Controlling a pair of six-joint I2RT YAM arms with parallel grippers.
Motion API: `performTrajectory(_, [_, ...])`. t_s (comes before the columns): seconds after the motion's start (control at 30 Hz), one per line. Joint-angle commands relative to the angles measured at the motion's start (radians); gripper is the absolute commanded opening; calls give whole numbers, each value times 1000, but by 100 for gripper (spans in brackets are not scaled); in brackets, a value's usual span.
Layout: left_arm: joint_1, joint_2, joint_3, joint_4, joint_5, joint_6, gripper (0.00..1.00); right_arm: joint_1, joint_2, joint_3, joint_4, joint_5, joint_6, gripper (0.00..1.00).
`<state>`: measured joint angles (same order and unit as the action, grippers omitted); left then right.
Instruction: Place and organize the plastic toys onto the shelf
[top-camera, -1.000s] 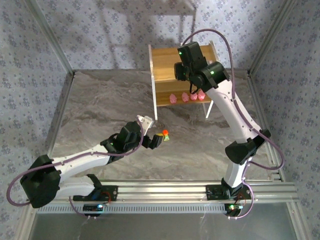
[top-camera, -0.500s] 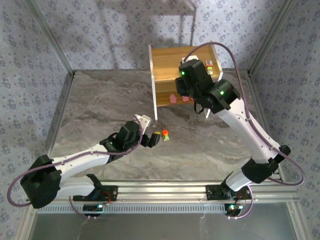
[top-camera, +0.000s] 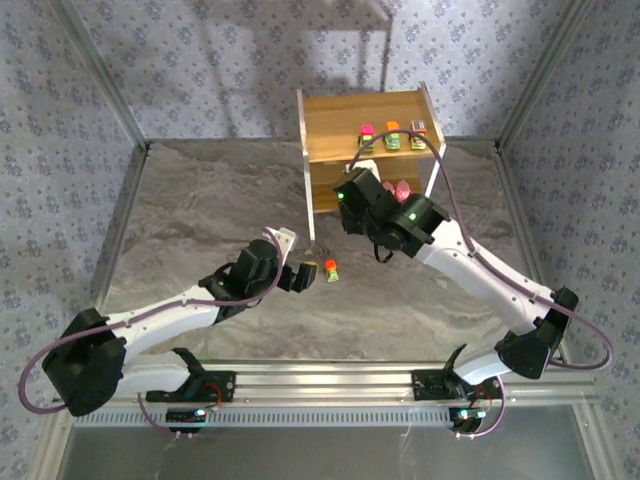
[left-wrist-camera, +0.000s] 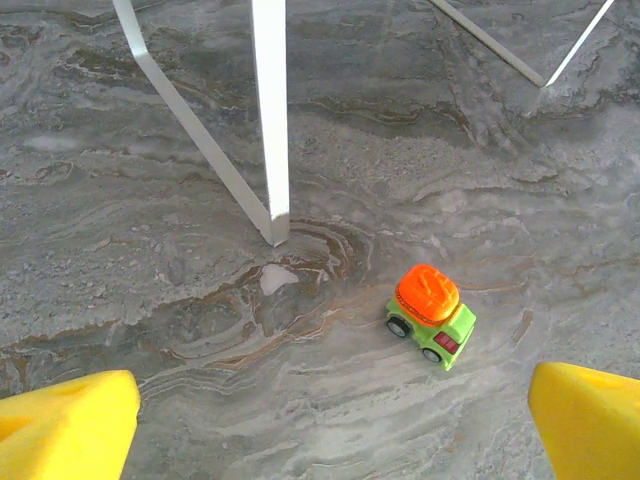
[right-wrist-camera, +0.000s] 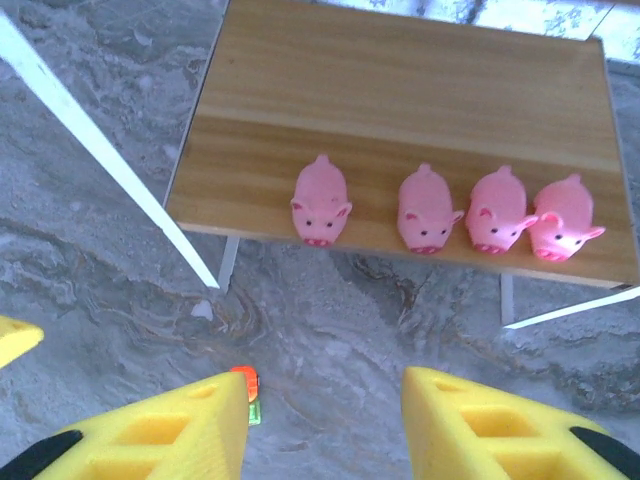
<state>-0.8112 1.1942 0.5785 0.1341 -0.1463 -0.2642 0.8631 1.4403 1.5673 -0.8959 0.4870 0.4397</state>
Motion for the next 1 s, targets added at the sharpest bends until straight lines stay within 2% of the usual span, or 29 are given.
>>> performTrajectory(0.0, [10,5,9,-8,-4,-20,100,19,-32,-53,41,8,61,46])
performTrajectory(0.43, [21,11,13,-24,-15,-29,100,63,-19,-224,135,-22,138,50])
performTrajectory(0.87, [27,56,39,-62,-34,-34,99,72,30,-337,240,-85,182,53])
performTrajectory(0.97, [29,68,47,-71,-36,-36,100,72,48,-347,257,-95,204,56])
